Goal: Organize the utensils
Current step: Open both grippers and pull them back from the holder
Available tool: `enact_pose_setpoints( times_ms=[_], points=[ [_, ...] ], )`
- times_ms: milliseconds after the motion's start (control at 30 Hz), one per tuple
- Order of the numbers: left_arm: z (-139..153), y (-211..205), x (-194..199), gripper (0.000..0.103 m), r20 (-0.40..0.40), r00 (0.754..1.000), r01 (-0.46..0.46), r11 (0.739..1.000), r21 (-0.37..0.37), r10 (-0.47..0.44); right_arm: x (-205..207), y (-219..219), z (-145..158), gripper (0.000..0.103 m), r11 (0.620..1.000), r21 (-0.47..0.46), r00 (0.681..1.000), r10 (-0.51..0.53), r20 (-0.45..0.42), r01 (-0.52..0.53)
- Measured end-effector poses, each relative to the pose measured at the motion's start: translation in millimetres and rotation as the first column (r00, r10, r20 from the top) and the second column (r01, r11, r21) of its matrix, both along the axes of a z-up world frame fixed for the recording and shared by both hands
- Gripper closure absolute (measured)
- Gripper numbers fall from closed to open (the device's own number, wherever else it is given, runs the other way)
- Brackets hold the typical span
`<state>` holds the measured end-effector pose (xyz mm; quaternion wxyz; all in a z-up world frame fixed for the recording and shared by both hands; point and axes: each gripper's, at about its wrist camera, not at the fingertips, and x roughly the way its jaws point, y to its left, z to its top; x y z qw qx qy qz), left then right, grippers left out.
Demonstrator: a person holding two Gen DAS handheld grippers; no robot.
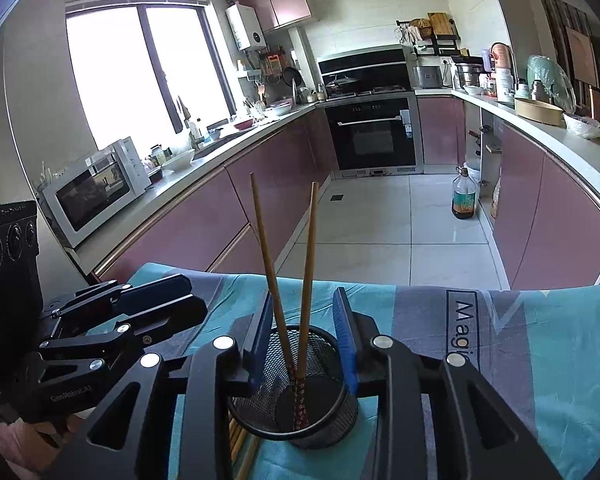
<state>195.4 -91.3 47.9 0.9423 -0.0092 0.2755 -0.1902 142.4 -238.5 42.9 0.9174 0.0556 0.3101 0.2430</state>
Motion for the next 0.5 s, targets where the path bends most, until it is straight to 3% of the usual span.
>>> enact_pose_setpoints(
  times_ms=[100, 300, 500],
  points=[
    [3.1, 13.2, -21.5, 0.044, 0.048, 0.998, -0.036, 0.999, 0.011, 0.036, -19.4, 0.5, 5.8, 0.068, 1.0, 0.005, 0.999, 0.015, 0.038, -0.015],
    [-6.2, 36.6, -55.6, 0.039, 0.082, 0.993, -0.093, 0.994, 0.065, 0.088, -62.2, 13.2, 4.0, 0.061, 0.995, -0.005, 0.993, 0.096, 0.075, -0.096],
    [-38.6, 54.7, -80.0, 0.039, 0.005, 0.995, -0.1, 0.988, 0.122, 0.1, -78.2, 25.4, -36.6, 0.06, 0.991, -0.029, 0.991, 0.126, -0.033, -0.127]
  ],
)
